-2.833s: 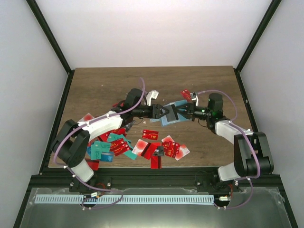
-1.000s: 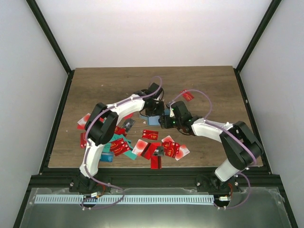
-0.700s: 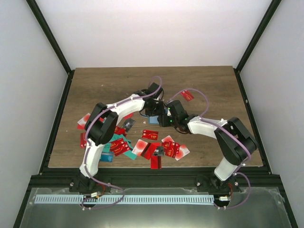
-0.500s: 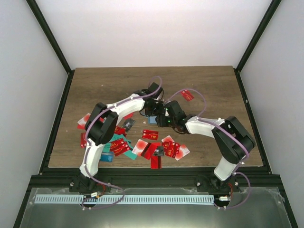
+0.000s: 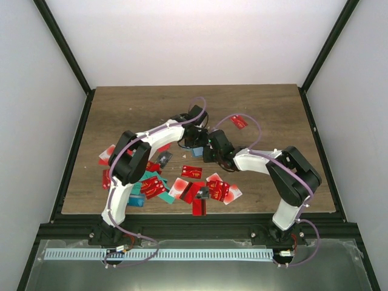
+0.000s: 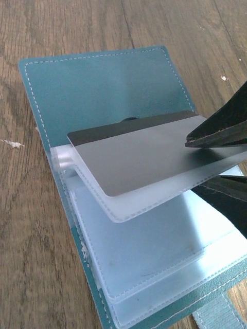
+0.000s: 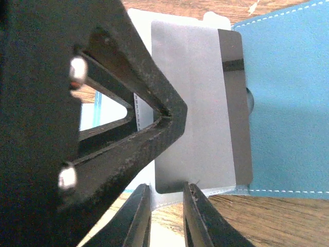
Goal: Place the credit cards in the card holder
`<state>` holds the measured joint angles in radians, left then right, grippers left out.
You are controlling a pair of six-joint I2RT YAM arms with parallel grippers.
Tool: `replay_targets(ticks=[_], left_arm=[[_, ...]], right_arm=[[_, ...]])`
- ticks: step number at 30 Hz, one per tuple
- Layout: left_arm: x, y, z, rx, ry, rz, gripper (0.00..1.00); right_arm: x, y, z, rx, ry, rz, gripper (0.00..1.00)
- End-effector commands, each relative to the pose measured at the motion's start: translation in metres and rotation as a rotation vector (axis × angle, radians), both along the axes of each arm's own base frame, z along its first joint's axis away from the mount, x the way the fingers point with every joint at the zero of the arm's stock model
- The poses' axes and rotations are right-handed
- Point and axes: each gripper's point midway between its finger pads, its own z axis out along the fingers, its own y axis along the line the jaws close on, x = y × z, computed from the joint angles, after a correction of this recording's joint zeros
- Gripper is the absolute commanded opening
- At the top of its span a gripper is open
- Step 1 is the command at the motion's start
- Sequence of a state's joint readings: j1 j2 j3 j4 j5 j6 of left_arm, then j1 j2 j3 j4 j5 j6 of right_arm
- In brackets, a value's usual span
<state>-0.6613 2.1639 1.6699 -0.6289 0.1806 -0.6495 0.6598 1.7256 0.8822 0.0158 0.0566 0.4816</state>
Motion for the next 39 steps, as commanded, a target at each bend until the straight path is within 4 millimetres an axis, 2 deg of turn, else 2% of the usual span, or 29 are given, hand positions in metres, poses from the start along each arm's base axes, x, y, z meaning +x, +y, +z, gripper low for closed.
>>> replay_targets(ticks=[1, 10, 13, 19, 22, 27, 30, 33, 36, 39], left_arm=[[-0.004, -0.008, 0.002, -0.012, 0.008, -0.039, 0.18], [-0.004, -0.008, 0.014, -0.027, -0.025, -0.05, 0.26], [0.0, -0.005, 0.023, -0.02, -0.066, -0.049, 0.43], [0.01, 0.014, 0.051, 0.037, -0.185, -0.014, 0.57], [0.011, 0.025, 0.057, 0.065, -0.226, 0.006, 0.57], [0.011, 0.029, 0.057, 0.051, -0.254, 0.01, 0.5], [0.011, 0.019, 0.054, 0.012, -0.261, -0.029, 0.45], [0.013, 0.002, 0.049, -0.036, -0.264, -0.092, 0.44], [0.018, -0.013, 0.045, -0.073, -0.272, -0.148, 0.44], [0.023, -0.025, 0.044, -0.1, -0.271, -0.182, 0.43]], right_arm=[[0.012, -0.002, 0.013, 0.006, -0.056, -0.047, 0.16], [0.019, -0.008, 0.023, -0.016, -0.101, -0.077, 0.01], [0.022, -0.011, 0.029, -0.023, -0.119, -0.093, 0.01], [0.025, -0.022, 0.035, -0.031, -0.128, -0.136, 0.01], [0.024, -0.025, 0.038, 0.029, -0.109, -0.134, 0.01], [0.024, -0.048, 0.036, 0.204, -0.037, -0.161, 0.01], [0.025, -0.063, 0.024, 0.329, 0.035, -0.168, 0.01], [0.023, -0.076, 0.013, 0.446, 0.105, -0.182, 0.01], [0.019, -0.083, 0.006, 0.538, 0.154, -0.178, 0.01], [0.014, -0.084, 0.008, 0.615, 0.176, -0.141, 0.01]])
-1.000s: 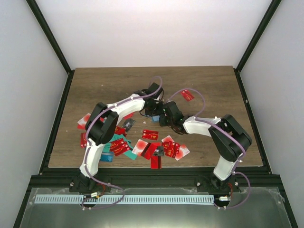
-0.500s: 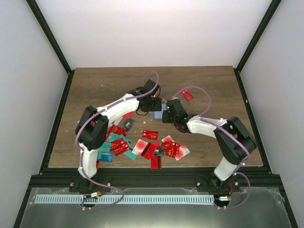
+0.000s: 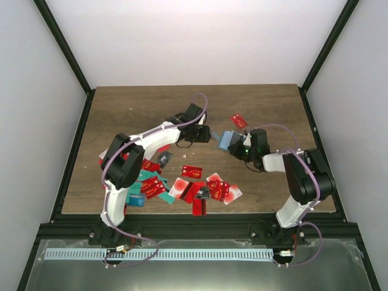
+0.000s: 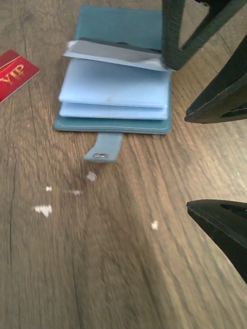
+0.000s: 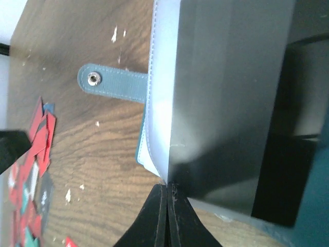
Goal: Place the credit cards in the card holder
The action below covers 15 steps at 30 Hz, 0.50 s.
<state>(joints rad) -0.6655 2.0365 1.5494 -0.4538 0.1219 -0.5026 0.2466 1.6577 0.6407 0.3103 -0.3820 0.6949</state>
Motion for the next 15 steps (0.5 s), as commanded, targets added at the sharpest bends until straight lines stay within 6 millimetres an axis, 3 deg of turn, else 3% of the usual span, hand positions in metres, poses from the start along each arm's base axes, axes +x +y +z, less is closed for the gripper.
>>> replay_targets(ticks=[1, 6, 15], left_arm=[[0.01, -0.029, 0.005, -0.077, -0.033, -0.101, 0.43], [0.016, -0.034, 0.003, -0.085, -0.059, -0.112, 0.45], [0.033, -0.019, -0.033, 0.031, -0.092, -0.083, 0.6]], right_arm=[[-0.01, 0.016, 0.012, 0.2, 0.008, 0.104, 0.01], [-0.015, 0.025, 0.029, 0.277, -0.015, 0.175, 0.01], [-0.021, 0.031, 0.045, 0.314, -0.037, 0.225, 0.01]])
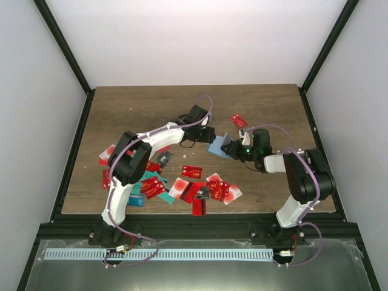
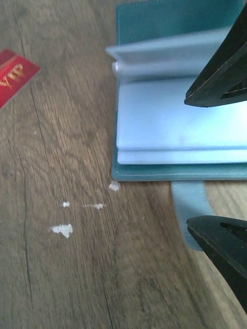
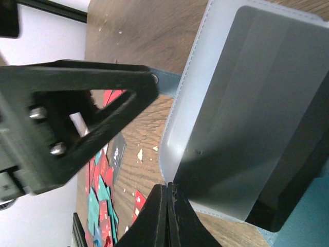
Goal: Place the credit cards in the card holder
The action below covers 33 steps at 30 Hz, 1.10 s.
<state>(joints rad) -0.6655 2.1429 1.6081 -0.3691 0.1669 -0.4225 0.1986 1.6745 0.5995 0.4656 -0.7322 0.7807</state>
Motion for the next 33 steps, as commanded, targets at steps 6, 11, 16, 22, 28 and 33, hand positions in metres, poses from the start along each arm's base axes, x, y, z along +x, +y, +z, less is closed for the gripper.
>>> replay_targets(ticks=[6, 11, 16, 22, 28, 33], left_arm=[[0.026, 0.023, -0.026, 0.131, -0.073, 0.071, 0.64], [0.02, 0.045, -0.032, 0.207, -0.075, 0.128, 0.68], [0.013, 0.065, -0.027, 0.262, -0.111, 0.17, 0.8], [0.002, 0.041, -0.031, 0.147, -0.052, 0.09, 0.69], [-0.001, 0.026, -0.042, 0.065, -0.013, 0.054, 0.21], [-0.001, 0.037, -0.031, 0.069, -0.042, 0.101, 0.04]], right_arm=[[-0.005, 0.002, 0.017, 0.038, -0.038, 0.031, 0.01], [-0.008, 0.0, 0.02, 0.037, -0.044, 0.024, 0.01], [-0.008, 0.0, 0.023, 0.041, -0.049, 0.024, 0.01], [-0.007, 0.001, 0.022, 0.045, -0.046, 0.023, 0.01], [-0.01, 0.0, 0.021, 0.047, -0.04, 0.023, 0.01], [-0.013, -0.01, 0.017, -0.008, -0.019, -0.03, 0.01]])
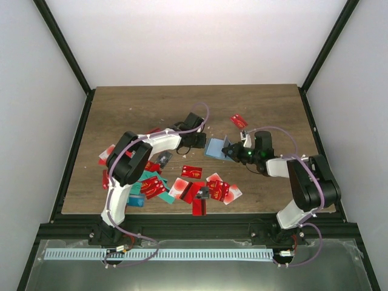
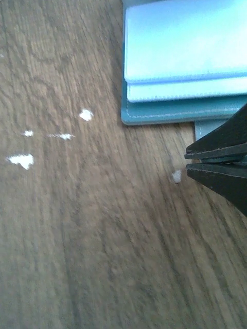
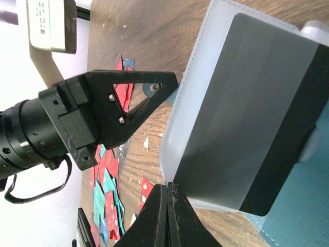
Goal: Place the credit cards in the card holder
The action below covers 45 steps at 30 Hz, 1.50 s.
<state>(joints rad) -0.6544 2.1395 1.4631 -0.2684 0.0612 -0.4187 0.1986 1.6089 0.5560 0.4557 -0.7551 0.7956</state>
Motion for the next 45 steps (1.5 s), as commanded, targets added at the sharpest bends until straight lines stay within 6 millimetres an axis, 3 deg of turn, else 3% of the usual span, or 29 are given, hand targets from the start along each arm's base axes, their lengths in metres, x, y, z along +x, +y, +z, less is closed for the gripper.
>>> replay_targets(ticks=[1, 8, 16, 28, 30, 36, 42, 45], left_arm=[[-0.001, 0.012, 0.016, -0.013, -0.037, 0.053, 0.04], [-0.011, 0.035, 0.033, 0.022, -0.06, 0.119, 0.04], [-0.022, 0.047, 0.031, 0.044, -0.048, 0.133, 0.04], [-0.031, 0.063, -0.013, 0.146, 0.022, 0.144, 0.04], [-0.032, 0.061, -0.015, 0.14, 0.024, 0.131, 0.04], [-0.033, 0.052, -0.01, 0.118, 0.02, 0.076, 0.04], [-0.029, 0.05, -0.006, 0.134, 0.015, 0.062, 0.07], [-0.026, 0.052, 0.0, 0.151, 0.006, 0.068, 0.15]], right_arm=[[0.001, -0.015, 0.005, -0.057, -0.01, -0.071, 0.01], [-0.004, -0.044, -0.018, -0.195, 0.068, -0.209, 0.01], [-0.016, -0.052, -0.044, -0.227, 0.151, -0.24, 0.01], [-0.013, -0.048, -0.076, -0.265, 0.223, -0.19, 0.01], [-0.01, -0.045, -0.073, -0.263, 0.21, -0.171, 0.01], [0.002, -0.042, -0.052, -0.273, 0.145, -0.145, 0.2], [0.015, -0.038, -0.036, -0.281, 0.106, -0.117, 0.24], [0.02, -0.035, -0.033, -0.279, 0.096, -0.105, 0.24]])
